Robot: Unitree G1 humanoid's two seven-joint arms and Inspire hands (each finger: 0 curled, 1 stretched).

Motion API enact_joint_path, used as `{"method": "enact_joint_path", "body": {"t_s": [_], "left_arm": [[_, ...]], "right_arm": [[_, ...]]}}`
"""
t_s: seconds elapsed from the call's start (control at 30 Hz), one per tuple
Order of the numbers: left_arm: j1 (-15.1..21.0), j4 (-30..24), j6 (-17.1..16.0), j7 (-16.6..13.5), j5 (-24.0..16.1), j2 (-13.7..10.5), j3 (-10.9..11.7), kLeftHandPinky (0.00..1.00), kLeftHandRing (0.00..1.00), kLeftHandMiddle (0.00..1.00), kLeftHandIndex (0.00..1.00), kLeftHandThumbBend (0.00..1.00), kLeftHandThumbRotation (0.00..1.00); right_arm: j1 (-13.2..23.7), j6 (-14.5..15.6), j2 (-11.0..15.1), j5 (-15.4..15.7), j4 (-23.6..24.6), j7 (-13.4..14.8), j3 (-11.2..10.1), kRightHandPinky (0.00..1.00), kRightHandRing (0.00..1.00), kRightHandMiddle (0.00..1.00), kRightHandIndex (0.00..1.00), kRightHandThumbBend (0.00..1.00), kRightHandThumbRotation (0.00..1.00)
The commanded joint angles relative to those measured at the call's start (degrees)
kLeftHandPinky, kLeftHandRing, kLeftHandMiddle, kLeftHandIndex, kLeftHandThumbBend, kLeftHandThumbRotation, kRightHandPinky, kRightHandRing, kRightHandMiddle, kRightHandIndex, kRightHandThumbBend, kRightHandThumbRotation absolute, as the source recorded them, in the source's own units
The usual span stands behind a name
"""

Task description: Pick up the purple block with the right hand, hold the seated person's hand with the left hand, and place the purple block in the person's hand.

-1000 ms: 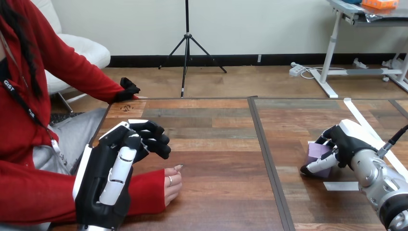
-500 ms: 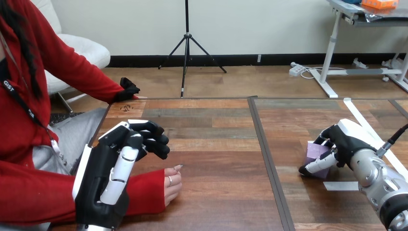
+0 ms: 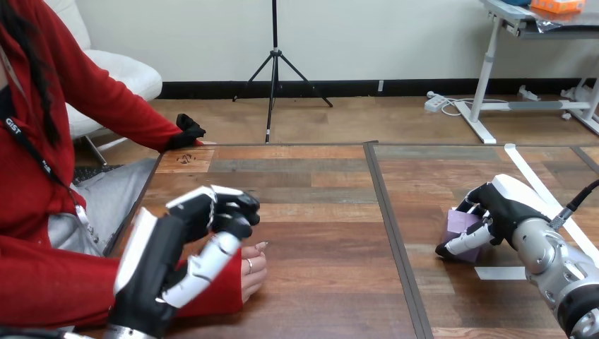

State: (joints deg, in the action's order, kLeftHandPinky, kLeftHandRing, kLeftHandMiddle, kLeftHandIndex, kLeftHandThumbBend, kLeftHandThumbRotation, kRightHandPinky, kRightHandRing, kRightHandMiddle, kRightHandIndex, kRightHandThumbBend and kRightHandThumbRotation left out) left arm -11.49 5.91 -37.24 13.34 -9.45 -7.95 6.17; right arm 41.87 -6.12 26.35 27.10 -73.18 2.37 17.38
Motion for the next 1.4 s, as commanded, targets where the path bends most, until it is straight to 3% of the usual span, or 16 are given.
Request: {"method": "enact_joint_path", "body": {"t_s": [0.0,0.23,0.43,0.7,1.0,1.37], "left_arm": [[1.0,-8.2,5.2,-6.1,-17.1,-5.7,2.5,0.67,0.76,0.79,0.78,0.82,0.73],[0.7,-9.7,9.2,-9.0,-25.0,-7.1,1.7,0.72,0.83,0.87,0.86,0.87,0.68],[0.6,-10.5,13.9,-9.8,-28.8,-7.5,0.7,0.78,0.88,0.9,0.89,0.87,0.64],[0.6,-10.9,18.8,-10.8,-30.3,-7.4,-0.6,0.79,0.89,0.91,0.89,0.84,0.58],[0.7,-10.4,22.3,-13.9,-31.4,-7.3,-2.0,0.76,0.86,0.89,0.88,0.79,0.55],[1.4,-8.6,24.2,-17.5,-32.7,-8.5,-3.5,0.79,0.84,0.87,0.85,0.76,0.49]], "right_arm": [[2.4,-3.2,1.6,-1.1,4.0,0.0,-1.3,0.47,0.52,0.55,0.52,0.65,0.0],[2.3,-3.6,1.7,-1.4,4.8,0.2,-1.5,0.47,0.52,0.55,0.52,0.64,0.0],[2.4,-3.6,1.8,-1.6,5.1,0.0,-1.7,0.49,0.52,0.55,0.52,0.64,0.0],[2.3,-3.6,2.0,-1.7,5.5,-0.4,-1.9,0.48,0.52,0.55,0.53,0.64,0.0],[2.1,-3.4,1.9,-2.2,5.7,-0.5,-2.0,0.49,0.52,0.55,0.53,0.63,0.0],[1.9,-3.7,1.8,-2.4,5.7,-0.2,-2.0,0.48,0.51,0.55,0.53,0.63,0.0]]}}
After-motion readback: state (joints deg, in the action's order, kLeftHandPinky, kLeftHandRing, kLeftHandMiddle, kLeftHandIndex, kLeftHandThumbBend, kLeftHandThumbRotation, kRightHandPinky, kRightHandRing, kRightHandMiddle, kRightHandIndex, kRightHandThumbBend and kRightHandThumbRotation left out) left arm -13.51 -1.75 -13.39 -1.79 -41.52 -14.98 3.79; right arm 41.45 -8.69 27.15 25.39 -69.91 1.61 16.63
